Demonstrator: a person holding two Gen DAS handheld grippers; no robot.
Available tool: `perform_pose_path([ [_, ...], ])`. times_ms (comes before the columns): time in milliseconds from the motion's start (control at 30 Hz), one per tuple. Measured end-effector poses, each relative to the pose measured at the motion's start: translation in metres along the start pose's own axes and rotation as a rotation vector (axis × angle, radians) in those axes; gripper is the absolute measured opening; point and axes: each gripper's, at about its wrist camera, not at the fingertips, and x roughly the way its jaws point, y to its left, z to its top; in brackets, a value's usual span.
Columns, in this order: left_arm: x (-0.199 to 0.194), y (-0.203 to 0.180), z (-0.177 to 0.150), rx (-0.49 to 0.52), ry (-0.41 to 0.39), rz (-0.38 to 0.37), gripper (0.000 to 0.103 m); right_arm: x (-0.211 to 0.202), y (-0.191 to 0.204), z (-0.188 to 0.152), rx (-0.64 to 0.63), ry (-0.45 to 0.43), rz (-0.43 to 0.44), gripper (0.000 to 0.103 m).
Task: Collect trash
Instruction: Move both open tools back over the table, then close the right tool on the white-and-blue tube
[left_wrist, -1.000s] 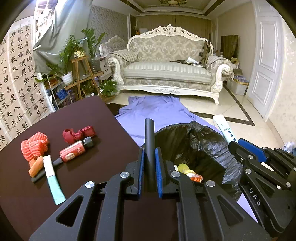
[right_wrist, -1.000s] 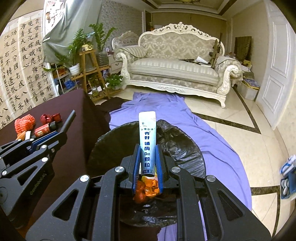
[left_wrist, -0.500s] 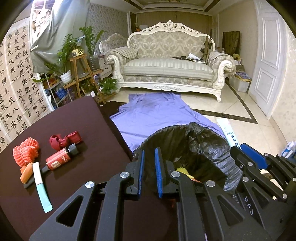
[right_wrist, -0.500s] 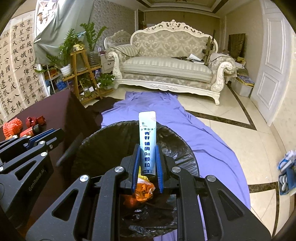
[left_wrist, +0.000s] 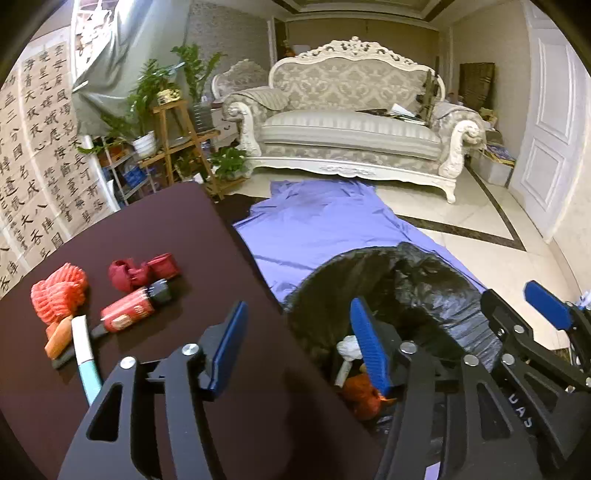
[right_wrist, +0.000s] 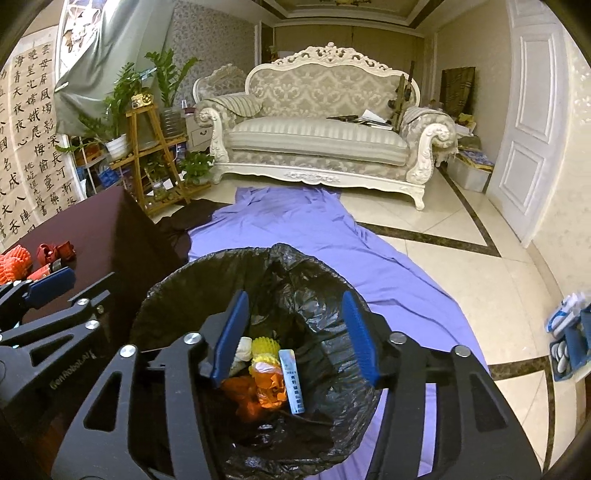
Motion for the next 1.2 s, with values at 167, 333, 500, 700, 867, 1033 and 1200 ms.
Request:
perform_pose_path([
  [167,-0.014,0.028,-0.008,-0.035,-0.013,0.043,0.071,-0.008,0.005,0.002,0.029,0.001,0.064,0.080],
  [333,-0.028,0.064,-0.020,-0.078,-0.006,0.096,0.073,-0.020,0.021,0.004,0.043,-0.023,0.107,0.089],
  [500,-0.042,0.103,-0.035,-0.127,0.005,0.168,0.075,-0.027,0.060,0.006,0.003,-0.004,0.193,0.090],
  [700,-0.057,0.152,-0.054,-0.182,0.018,0.269,0.077,-0.033,0.120,0.000,-0.122,0.025,0.279,0.090],
  [867,-0.065,0.190,-0.068,-0.232,0.036,0.332,0.077,-0.041,0.172,-0.005,-0.205,0.055,0.379,0.078],
  [1033,-0.071,0.224,-0.080,-0.286,0.052,0.390,0.077,-0.045,0.214,-0.010,-0.279,0.081,0.453,0.075],
  [1200,-0.075,0.249,-0.088,-0.337,0.066,0.415,0.077,-0.046,0.251,-0.015,-0.342,0.119,0.505,0.068],
])
